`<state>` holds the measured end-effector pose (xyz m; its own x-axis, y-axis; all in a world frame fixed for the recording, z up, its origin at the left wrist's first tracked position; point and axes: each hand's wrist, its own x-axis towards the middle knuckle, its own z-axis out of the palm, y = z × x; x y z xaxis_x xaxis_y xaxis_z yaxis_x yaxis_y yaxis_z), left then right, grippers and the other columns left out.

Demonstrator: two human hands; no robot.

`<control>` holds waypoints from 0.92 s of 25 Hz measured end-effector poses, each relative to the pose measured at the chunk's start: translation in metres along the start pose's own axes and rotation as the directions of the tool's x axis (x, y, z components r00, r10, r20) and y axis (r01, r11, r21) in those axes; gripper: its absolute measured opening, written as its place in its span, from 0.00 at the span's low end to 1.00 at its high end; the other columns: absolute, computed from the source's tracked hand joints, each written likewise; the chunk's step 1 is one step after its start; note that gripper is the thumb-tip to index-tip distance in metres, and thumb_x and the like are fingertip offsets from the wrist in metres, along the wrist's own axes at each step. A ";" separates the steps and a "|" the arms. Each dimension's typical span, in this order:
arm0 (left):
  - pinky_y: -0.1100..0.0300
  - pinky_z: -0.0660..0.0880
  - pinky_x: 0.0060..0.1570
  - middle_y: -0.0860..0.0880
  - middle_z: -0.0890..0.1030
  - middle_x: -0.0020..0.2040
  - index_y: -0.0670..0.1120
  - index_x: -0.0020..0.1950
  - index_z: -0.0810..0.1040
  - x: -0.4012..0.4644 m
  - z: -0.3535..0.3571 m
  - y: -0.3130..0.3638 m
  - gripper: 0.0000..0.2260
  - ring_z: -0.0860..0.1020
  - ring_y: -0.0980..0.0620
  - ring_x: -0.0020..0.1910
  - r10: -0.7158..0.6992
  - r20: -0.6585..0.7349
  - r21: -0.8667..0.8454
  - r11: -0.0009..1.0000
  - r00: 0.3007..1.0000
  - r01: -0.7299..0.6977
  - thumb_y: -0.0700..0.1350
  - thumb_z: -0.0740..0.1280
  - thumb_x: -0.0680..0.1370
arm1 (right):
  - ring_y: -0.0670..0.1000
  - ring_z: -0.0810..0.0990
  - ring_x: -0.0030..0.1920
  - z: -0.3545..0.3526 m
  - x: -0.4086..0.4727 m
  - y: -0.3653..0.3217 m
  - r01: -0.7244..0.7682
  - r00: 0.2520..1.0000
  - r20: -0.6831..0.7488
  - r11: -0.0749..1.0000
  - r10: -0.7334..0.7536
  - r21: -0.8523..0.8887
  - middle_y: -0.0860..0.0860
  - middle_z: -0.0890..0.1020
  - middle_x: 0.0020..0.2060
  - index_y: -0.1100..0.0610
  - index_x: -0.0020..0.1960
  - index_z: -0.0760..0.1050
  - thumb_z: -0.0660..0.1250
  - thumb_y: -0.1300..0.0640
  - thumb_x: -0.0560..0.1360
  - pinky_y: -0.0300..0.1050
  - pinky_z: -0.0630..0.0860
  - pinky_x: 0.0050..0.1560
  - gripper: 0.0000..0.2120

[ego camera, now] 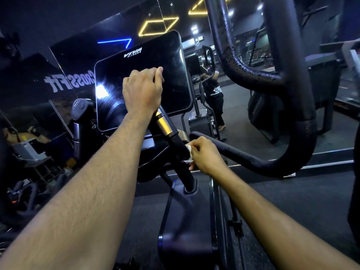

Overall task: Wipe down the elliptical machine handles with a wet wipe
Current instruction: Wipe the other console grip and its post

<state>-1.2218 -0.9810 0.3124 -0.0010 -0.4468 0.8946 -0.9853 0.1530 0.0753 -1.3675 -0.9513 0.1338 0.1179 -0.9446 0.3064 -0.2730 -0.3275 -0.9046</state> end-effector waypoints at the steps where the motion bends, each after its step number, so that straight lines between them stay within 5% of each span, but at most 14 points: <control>1: 0.50 0.68 0.55 0.52 0.84 0.42 0.51 0.46 0.84 0.001 0.001 0.000 0.23 0.79 0.46 0.51 -0.004 -0.007 0.013 1.000 1.000 0.004 0.56 0.53 0.87 | 0.57 0.86 0.33 -0.002 0.007 0.001 -0.019 0.999 0.035 1.000 0.019 -0.006 0.52 0.85 0.42 0.57 0.50 0.84 0.59 0.64 0.81 0.56 0.85 0.39 0.14; 5: 0.49 0.68 0.56 0.48 0.84 0.47 0.48 0.50 0.83 -0.005 0.006 0.001 0.22 0.78 0.43 0.52 -0.023 -0.046 0.073 0.997 0.999 0.026 0.55 0.53 0.87 | 0.53 0.83 0.44 -0.003 0.034 0.011 0.113 0.994 0.030 0.965 -0.109 -0.236 0.48 0.82 0.45 0.55 0.50 0.86 0.63 0.63 0.80 0.48 0.81 0.47 0.12; 9: 0.47 0.69 0.63 0.45 0.83 0.51 0.46 0.55 0.81 -0.013 0.004 0.008 0.17 0.79 0.41 0.55 -0.030 -0.085 0.053 0.998 0.996 0.034 0.52 0.55 0.87 | 0.55 0.81 0.46 0.002 0.046 0.004 0.238 0.969 0.035 0.878 -0.246 -0.414 0.53 0.79 0.44 0.57 0.47 0.85 0.67 0.62 0.78 0.51 0.78 0.48 0.08; 13: 0.40 0.48 0.80 0.51 0.79 0.67 0.54 0.60 0.80 -0.048 0.023 0.020 0.12 0.63 0.43 0.80 -0.056 -0.085 0.077 0.995 0.995 0.063 0.55 0.60 0.83 | 0.55 0.85 0.49 -0.011 0.031 -0.006 0.005 0.998 0.065 0.974 0.011 -0.227 0.56 0.86 0.49 0.61 0.46 0.84 0.66 0.61 0.77 0.51 0.82 0.52 0.08; 16: 0.37 0.50 0.81 0.51 0.80 0.67 0.53 0.60 0.81 -0.056 0.028 0.021 0.12 0.62 0.42 0.81 -0.047 -0.136 -0.006 0.999 0.990 0.047 0.53 0.59 0.85 | 0.56 0.84 0.50 -0.016 0.002 -0.019 -0.141 0.981 0.159 0.972 0.111 0.189 0.59 0.82 0.52 0.70 0.51 0.82 0.63 0.69 0.78 0.55 0.84 0.50 0.09; 18: 0.38 0.50 0.81 0.51 0.81 0.65 0.52 0.60 0.81 -0.055 0.028 0.018 0.12 0.63 0.42 0.81 -0.069 -0.175 -0.061 0.996 0.982 0.059 0.51 0.59 0.85 | 0.55 0.84 0.44 -0.018 -0.012 -0.032 -0.127 0.985 0.154 0.944 0.083 0.304 0.62 0.82 0.49 0.71 0.51 0.81 0.64 0.71 0.78 0.57 0.84 0.50 0.08; 21: 0.40 0.50 0.80 0.52 0.82 0.62 0.51 0.59 0.82 -0.055 0.030 0.018 0.12 0.66 0.42 0.80 -0.081 -0.225 -0.156 0.987 0.971 0.046 0.50 0.59 0.86 | 0.54 0.85 0.39 -0.018 -0.014 -0.054 -0.028 0.998 0.057 0.941 0.010 0.336 0.59 0.86 0.42 0.62 0.49 0.83 0.70 0.66 0.75 0.59 0.82 0.55 0.05; 23: 0.40 0.50 0.80 0.53 0.83 0.61 0.51 0.58 0.82 -0.056 0.030 0.017 0.13 0.67 0.43 0.79 -0.079 -0.244 -0.169 0.985 0.967 0.038 0.50 0.58 0.85 | 0.49 0.86 0.40 -0.012 -0.014 -0.057 0.123 0.988 -0.110 0.987 -0.111 0.105 0.51 0.86 0.39 0.58 0.51 0.84 0.77 0.56 0.73 0.50 0.83 0.52 0.09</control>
<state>-1.2437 -0.9800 0.2506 0.1185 -0.2292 0.9662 -0.9417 0.2827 0.1825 -1.3652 -0.9197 0.1843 0.0422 -0.8990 0.4359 -0.1547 -0.4370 -0.8861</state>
